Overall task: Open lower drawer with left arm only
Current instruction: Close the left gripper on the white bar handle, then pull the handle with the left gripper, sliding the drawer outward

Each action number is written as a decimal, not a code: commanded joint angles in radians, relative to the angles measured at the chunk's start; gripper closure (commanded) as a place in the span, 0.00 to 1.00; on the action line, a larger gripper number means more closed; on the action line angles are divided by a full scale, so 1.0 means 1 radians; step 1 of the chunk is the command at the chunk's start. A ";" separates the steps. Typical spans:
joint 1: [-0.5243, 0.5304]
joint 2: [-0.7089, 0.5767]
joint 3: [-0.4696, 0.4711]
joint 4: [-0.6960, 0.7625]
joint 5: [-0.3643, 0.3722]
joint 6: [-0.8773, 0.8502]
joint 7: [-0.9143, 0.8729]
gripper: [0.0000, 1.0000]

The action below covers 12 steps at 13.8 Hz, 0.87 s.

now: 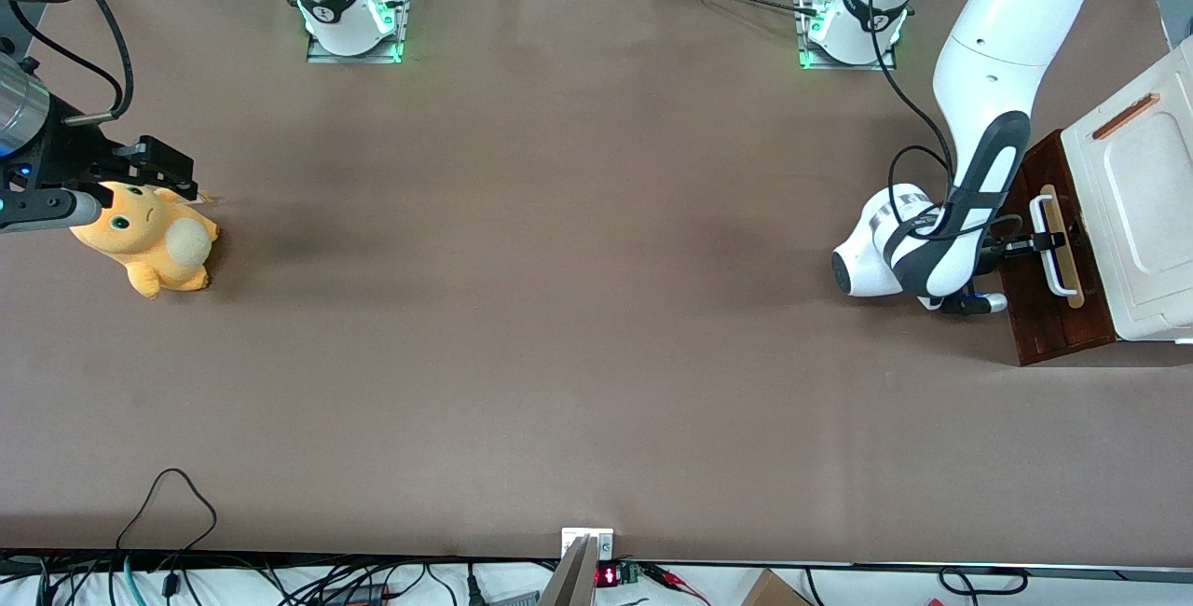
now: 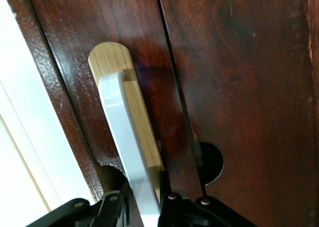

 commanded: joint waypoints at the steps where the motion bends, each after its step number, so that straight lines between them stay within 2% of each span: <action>1: 0.006 -0.001 -0.001 0.003 0.018 -0.009 0.030 0.81; 12: -0.003 -0.010 -0.001 0.004 -0.005 -0.014 0.012 0.83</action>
